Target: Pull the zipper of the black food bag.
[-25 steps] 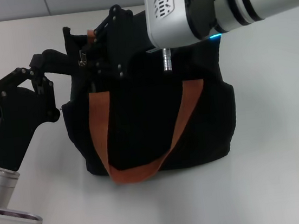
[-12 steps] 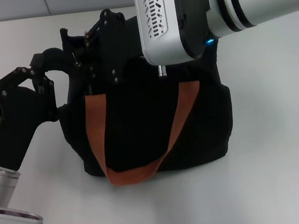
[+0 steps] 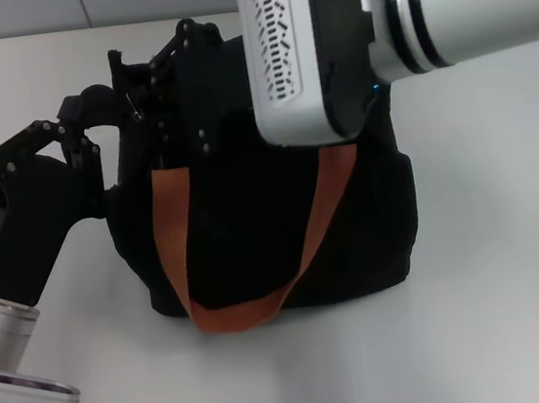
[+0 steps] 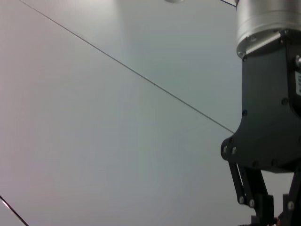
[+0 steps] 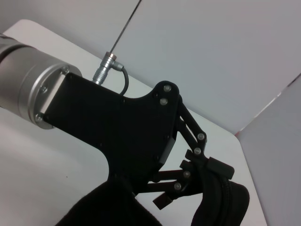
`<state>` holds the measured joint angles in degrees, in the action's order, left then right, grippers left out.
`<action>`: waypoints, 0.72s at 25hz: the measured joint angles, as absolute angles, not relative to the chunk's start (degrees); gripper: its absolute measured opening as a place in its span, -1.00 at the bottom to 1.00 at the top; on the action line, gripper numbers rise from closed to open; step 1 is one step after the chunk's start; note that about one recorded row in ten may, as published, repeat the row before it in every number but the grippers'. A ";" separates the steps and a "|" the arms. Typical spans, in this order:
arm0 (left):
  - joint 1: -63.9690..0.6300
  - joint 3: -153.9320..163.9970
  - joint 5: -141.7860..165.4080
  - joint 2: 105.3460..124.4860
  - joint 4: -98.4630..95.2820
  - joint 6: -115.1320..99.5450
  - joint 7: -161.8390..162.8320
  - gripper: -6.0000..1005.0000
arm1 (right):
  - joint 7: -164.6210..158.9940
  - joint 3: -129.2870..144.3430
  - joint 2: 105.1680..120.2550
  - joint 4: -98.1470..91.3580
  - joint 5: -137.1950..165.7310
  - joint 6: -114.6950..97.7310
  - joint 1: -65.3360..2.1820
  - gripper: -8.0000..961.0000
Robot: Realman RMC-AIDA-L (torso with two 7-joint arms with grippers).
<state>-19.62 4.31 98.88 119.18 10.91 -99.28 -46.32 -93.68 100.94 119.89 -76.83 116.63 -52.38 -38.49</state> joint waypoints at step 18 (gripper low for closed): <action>-19.37 3.56 98.60 119.19 11.05 -98.73 -46.32 -0.95 | -104.77 93.64 119.41 -77.16 116.86 -60.09 -39.28 -0.92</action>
<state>-19.37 3.56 98.60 119.19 11.05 -98.73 -46.32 -104.77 93.64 119.41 -77.16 116.86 -60.09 -39.28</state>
